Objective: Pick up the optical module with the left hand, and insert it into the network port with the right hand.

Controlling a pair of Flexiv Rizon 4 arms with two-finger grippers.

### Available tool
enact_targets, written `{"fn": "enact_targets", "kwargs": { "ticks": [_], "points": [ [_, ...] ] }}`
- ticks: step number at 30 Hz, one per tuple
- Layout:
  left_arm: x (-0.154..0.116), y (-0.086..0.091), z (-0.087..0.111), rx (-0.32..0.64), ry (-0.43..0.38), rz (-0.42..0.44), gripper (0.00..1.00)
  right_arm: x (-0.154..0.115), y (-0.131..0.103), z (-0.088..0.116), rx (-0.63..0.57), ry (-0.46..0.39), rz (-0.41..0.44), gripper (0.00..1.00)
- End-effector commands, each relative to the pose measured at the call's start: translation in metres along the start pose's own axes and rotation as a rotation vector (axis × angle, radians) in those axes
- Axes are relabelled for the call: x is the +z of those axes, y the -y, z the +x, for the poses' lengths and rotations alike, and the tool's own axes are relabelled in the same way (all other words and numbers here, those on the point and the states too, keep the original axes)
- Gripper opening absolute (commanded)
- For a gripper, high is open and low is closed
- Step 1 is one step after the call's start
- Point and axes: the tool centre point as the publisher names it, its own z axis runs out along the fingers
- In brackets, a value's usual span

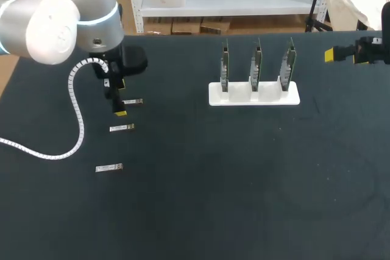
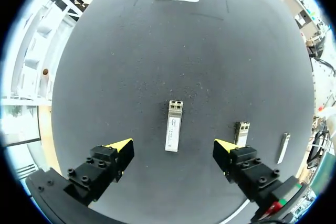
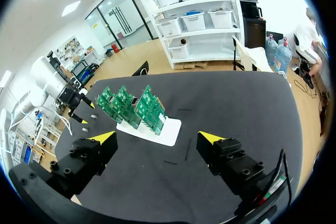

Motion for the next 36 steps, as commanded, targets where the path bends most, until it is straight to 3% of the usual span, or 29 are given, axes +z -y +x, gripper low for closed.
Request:
{"fn": "enact_targets", "kwargs": {
  "ticks": [1, 13, 36],
  "points": [
    [0.001, -0.002, -0.001, 0.002, -0.009, 0.008, 1.0, -0.001, -0.002, 0.0, 0.001, -0.001, 0.009, 1.0],
    [0.007, 0.006, -0.006, 0.021, -0.031, 0.018, 1.0, -0.001, -0.002, 0.0, 0.001, -0.001, 0.009, 1.0],
    [0.012, 0.0, -0.002, 0.029, -0.063, 0.005, 1.0, -0.001, -0.002, 0.0, 0.001, -0.001, 0.009, 1.0]
  ]
}}
